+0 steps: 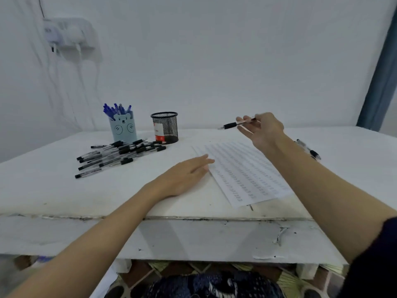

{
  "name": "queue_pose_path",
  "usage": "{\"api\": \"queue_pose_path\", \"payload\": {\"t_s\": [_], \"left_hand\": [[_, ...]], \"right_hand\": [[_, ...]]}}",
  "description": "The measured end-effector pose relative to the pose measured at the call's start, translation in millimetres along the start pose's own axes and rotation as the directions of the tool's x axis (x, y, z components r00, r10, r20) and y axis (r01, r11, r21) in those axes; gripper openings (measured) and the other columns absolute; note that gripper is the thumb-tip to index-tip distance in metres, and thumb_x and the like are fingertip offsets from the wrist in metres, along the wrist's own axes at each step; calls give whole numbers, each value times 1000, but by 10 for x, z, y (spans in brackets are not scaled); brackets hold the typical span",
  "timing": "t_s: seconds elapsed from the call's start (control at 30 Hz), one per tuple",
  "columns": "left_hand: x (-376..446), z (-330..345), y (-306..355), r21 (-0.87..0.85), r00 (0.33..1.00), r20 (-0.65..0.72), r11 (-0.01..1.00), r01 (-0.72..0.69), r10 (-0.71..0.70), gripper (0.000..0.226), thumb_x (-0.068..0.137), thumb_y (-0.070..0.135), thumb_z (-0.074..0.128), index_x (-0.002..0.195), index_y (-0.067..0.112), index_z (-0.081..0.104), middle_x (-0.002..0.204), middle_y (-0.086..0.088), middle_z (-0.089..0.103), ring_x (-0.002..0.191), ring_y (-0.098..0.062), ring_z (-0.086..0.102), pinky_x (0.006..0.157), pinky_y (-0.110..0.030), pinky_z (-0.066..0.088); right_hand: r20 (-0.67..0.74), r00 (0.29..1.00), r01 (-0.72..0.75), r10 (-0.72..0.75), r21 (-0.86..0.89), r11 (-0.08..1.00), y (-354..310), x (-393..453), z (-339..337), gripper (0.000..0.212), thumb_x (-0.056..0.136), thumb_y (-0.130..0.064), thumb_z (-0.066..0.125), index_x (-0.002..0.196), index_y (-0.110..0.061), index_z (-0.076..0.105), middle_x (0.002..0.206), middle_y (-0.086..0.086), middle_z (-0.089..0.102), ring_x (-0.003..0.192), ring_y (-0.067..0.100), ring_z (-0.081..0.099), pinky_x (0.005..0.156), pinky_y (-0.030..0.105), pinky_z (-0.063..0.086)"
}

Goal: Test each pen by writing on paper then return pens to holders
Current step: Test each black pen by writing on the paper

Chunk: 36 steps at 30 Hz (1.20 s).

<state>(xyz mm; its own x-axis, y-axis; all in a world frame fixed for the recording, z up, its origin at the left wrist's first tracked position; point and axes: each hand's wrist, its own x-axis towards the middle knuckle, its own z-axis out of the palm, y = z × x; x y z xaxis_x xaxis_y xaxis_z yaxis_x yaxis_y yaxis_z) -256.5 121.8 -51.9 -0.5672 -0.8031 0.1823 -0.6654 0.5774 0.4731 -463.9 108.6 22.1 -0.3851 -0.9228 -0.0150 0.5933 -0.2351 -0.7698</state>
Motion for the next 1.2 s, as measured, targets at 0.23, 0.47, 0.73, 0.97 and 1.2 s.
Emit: {"api": "queue_pose_path", "payload": {"t_s": [0.23,0.47,0.73,0.97,1.2], "left_hand": [[-76,-93,77,149,999,-49,989,6,1,29,91,48,49,115,35,58,117,13,54,109,-5,50,91,-22,35],[-327,-309,18,36,992,-127,999,-1,6,31,82,49,61,110,36,61,106,14,60,95,5,52,75,-6,35],[-267,-314,-215,233,989,20,963,139,-148,68,75,80,37,132,43,44,140,16,40,127,-9,37,108,-36,31],[-177,-545,-304,405,984,34,902,146,-175,74,71,76,25,131,39,45,132,13,42,120,-8,41,101,-33,35],[76,-624,-609,252,989,73,962,108,-130,60,78,72,38,129,42,46,139,20,40,126,-2,38,108,-30,31]], "right_hand": [[-15,984,-172,178,203,964,-18,96,-385,20,99,-12,33,83,-7,44,68,7,41,49,17,38,52,28,40],[115,951,-305,288,185,934,53,-32,-235,57,88,-60,44,56,-14,37,40,-4,22,31,11,16,37,18,14],[117,954,-292,277,150,944,164,-60,190,46,81,-45,44,49,-15,31,41,-5,16,34,13,11,38,15,9],[203,959,-196,196,-20,980,192,153,544,41,91,-36,52,72,-1,59,42,1,51,28,10,21,32,18,21],[403,846,-31,348,-615,788,432,493,917,71,98,-53,23,84,2,66,72,21,69,55,27,66,56,25,48]]}}
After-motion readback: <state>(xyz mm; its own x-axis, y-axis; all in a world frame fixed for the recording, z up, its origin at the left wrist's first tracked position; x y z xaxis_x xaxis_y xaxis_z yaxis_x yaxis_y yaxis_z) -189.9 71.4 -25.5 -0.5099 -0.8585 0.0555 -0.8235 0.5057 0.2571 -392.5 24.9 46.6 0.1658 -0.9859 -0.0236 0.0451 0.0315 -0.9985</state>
